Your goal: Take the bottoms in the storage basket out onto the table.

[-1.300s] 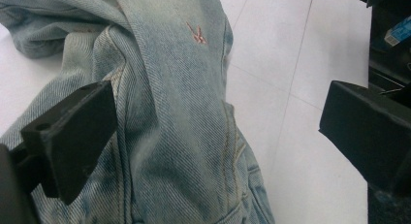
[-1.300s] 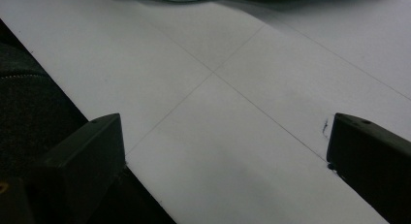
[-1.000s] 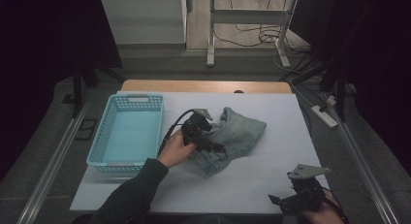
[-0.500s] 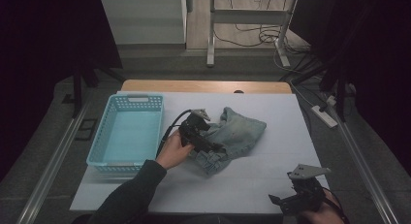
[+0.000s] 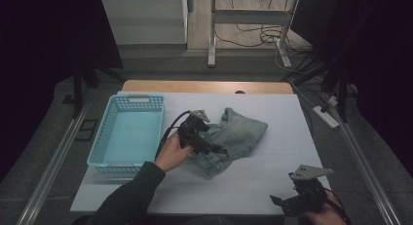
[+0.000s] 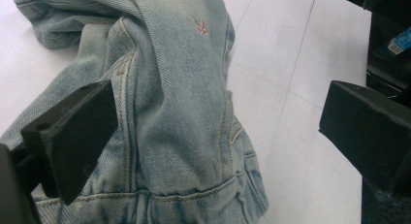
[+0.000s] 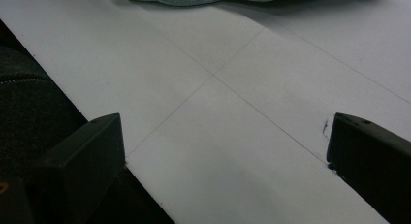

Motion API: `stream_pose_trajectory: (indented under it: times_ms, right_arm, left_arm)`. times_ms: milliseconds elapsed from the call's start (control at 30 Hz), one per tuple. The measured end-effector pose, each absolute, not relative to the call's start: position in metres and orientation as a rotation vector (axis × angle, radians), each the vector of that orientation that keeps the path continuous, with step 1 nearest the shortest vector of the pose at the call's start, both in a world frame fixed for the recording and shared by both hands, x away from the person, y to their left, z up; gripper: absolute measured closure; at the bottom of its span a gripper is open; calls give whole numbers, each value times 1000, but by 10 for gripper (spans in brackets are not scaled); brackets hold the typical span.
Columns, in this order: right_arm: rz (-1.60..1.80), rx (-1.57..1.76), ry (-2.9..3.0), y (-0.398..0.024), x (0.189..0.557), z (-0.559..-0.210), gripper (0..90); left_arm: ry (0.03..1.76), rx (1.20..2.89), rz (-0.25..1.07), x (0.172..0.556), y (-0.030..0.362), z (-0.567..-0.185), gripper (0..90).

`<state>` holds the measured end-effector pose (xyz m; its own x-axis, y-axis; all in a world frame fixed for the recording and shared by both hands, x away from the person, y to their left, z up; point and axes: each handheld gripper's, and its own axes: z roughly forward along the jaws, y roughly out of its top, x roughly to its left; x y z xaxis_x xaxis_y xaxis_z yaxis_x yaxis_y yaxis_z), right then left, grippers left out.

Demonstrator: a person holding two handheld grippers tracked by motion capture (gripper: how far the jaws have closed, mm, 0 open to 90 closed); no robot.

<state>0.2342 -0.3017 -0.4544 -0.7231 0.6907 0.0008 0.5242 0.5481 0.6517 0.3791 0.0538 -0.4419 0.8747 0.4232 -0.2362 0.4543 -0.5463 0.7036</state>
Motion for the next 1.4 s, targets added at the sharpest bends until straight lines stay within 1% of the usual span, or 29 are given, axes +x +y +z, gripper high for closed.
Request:
stream_pose_trajectory:
  times_ms: [700,1400]
  right_arm:
    - [948,1012,2525,-302,234,-454,4]
    - [961,1024,2525,-303,235,-454,4]
  left_arm:
    - [641,2184,-43,372,64,-436,16]
    - [672,2133,-69,365,83,-436,17]
